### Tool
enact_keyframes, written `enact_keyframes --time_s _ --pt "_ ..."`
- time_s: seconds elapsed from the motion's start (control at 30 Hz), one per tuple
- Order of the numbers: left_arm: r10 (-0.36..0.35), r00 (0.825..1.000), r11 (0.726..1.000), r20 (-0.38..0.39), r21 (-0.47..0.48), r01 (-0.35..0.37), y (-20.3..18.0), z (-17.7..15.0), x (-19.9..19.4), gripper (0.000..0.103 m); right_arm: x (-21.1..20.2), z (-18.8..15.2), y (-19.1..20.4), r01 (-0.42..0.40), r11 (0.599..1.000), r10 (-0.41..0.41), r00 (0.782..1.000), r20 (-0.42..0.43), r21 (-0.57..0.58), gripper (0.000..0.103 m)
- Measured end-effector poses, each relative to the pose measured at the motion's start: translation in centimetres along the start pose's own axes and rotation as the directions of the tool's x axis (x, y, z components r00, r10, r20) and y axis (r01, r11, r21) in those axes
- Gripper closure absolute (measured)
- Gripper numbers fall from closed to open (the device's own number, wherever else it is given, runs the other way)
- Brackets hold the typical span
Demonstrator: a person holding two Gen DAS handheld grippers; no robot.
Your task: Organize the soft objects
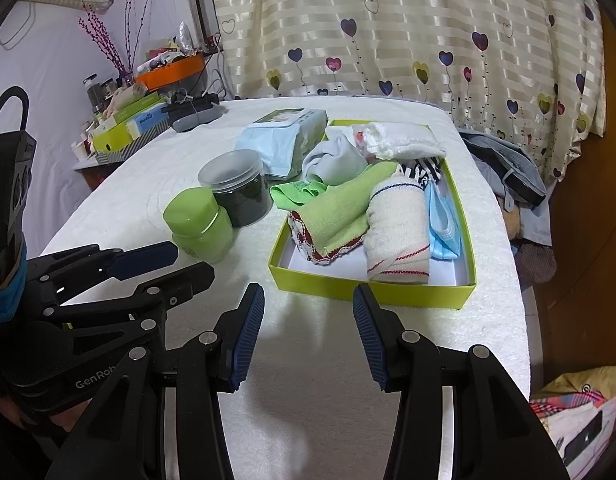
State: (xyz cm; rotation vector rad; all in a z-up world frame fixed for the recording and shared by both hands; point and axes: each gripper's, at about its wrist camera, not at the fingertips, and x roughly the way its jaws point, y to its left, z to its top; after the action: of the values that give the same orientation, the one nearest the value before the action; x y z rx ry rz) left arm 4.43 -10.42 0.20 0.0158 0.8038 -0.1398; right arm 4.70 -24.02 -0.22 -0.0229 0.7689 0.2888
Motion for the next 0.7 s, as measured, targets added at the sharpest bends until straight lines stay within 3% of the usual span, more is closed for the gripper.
enact_keyframes --time_s 0.7 --pt "0.001 1.0 1.0 -0.003 0.007 -0.001 -0.65 -0.08 -0.02 0.063 -0.1 0.06 0.02 -0.004 1.0 0.004 1.0 0.001 -0.004 0.055"
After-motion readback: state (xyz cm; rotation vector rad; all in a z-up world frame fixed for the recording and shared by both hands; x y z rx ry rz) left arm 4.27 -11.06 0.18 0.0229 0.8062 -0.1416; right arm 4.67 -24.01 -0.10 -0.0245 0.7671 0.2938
